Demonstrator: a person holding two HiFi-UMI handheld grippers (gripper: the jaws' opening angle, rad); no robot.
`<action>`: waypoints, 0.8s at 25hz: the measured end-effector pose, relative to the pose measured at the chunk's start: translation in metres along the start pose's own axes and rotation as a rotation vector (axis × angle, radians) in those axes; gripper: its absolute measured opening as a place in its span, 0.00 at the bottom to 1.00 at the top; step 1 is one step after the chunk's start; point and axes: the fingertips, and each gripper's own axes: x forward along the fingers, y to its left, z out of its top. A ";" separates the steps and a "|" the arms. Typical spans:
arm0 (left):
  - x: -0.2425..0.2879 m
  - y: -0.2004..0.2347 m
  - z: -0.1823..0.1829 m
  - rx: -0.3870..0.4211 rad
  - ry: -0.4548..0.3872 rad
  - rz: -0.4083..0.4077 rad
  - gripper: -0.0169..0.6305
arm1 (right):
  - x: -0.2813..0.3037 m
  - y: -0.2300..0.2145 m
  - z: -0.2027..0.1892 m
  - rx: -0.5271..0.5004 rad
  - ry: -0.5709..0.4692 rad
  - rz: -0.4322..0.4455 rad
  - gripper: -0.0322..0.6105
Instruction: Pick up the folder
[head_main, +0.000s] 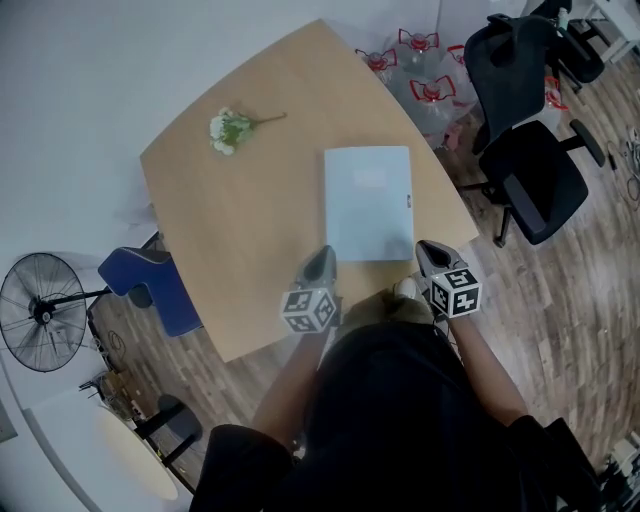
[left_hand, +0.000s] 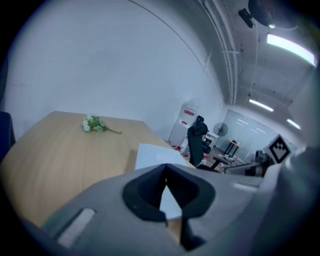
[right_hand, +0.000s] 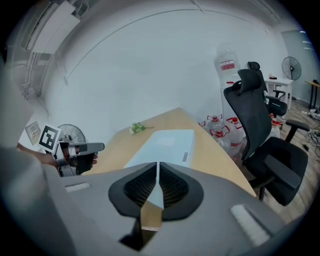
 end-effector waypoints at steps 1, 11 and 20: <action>0.005 0.010 -0.002 -0.008 0.006 0.011 0.03 | 0.007 -0.004 -0.001 0.000 0.008 -0.014 0.10; 0.076 0.070 -0.055 -0.121 0.236 -0.045 0.47 | 0.086 -0.035 -0.039 0.157 0.163 -0.026 0.55; 0.121 0.085 -0.096 -0.214 0.422 -0.155 0.62 | 0.138 -0.046 -0.065 0.299 0.272 0.002 0.69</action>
